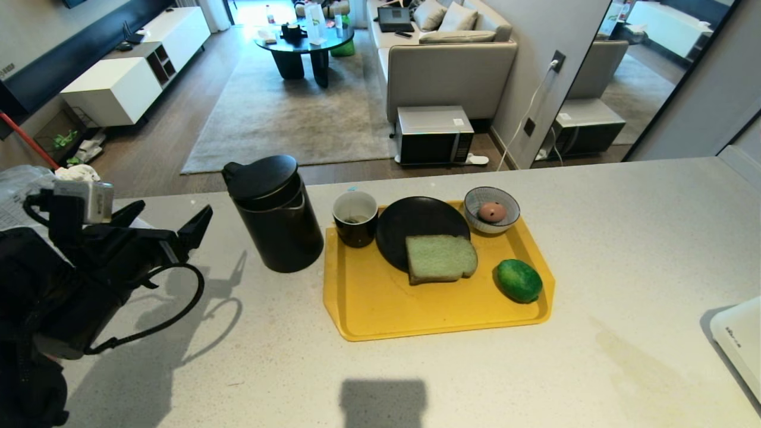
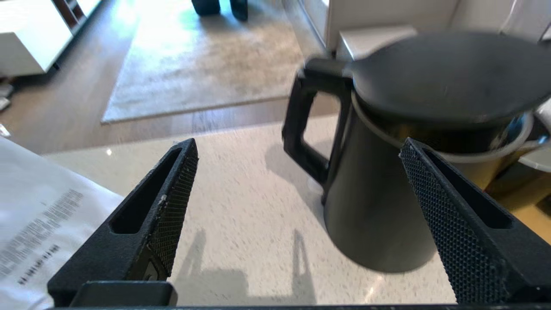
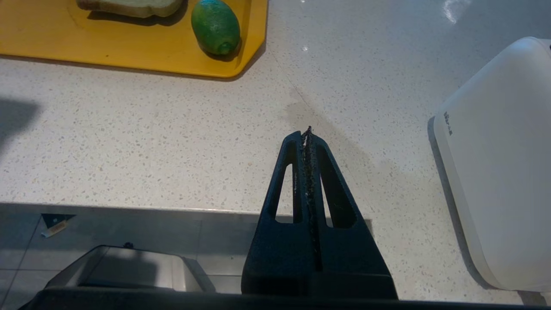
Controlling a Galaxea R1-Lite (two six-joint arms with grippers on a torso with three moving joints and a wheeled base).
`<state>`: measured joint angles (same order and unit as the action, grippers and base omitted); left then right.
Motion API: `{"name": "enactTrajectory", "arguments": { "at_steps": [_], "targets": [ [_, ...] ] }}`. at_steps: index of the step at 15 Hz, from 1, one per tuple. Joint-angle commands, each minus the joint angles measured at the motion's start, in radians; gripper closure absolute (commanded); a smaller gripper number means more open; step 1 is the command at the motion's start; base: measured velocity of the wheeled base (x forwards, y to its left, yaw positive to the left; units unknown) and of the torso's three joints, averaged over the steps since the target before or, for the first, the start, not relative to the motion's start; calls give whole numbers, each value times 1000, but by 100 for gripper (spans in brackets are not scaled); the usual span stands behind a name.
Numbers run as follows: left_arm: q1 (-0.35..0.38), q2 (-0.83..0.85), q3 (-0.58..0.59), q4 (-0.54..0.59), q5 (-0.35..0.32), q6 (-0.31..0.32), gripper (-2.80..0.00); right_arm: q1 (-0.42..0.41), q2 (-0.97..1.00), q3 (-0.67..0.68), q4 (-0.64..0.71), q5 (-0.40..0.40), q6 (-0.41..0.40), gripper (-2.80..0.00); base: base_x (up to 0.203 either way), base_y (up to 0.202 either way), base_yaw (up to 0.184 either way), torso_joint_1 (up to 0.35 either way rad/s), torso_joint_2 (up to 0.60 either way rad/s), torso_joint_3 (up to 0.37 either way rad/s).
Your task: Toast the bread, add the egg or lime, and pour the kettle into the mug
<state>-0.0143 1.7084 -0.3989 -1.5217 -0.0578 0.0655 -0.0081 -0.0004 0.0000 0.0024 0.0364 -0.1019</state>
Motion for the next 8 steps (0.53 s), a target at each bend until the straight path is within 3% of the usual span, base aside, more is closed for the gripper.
{"name": "enactTrajectory", "arguments": {
  "at_steps": [1,5,6,8],
  "targets": [
    [1,-62,3,-8,6,1,-280,0,0,1,1,0,-2,0,0,0,0,0,0,0],
    [2,-95,3,-8,60,-11,-280,0,0,1,1,-6,-4,0,0,0,0,0,0,0],
    [0,-97,3,-8,69,-24,0,0,0,1,1,-6,-4,0,0,0,0,0,0,0],
    [2,-112,1,-8,77,-34,0,0,0,1,1,-6,-2,0,0,0,0,0,0,0]
  ]
}}
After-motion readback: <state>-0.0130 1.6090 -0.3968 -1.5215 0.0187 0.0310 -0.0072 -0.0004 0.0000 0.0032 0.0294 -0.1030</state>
